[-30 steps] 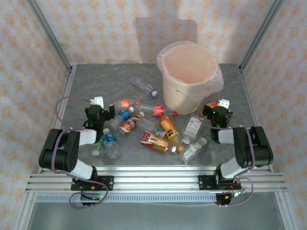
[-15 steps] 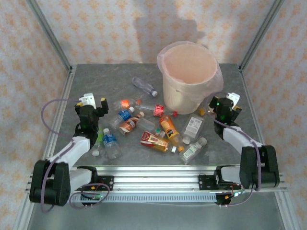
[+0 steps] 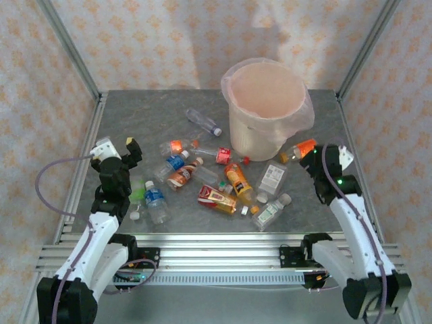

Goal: Put the plastic bottles in the bin

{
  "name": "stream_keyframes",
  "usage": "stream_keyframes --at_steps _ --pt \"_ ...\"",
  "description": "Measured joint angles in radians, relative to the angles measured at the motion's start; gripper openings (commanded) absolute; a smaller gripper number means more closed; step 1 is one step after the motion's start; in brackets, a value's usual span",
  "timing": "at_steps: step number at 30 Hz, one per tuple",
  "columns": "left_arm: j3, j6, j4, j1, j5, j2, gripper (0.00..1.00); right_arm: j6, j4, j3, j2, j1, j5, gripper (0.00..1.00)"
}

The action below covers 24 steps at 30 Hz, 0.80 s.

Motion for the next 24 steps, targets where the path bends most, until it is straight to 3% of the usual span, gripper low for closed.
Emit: stream_keyframes --at_steps 7,15,20,24 --pt "0.000 -0.063 -0.049 0.000 0.001 -0.011 1.00 0.257 -0.200 -0.083 -0.137 0.241 -0.122 0.99" --pt "0.001 -0.091 -0.060 0.000 0.005 -0.011 1.00 0.529 -0.291 -0.093 -0.071 0.600 -0.135 0.99" --pt "0.011 -0.099 -0.068 0.000 0.008 0.008 1.00 0.628 -0.280 -0.107 -0.042 0.698 -0.148 1.00" --pt "0.016 -0.107 -0.085 0.000 0.012 0.023 1.00 0.644 -0.241 -0.125 0.003 0.712 -0.165 0.96"
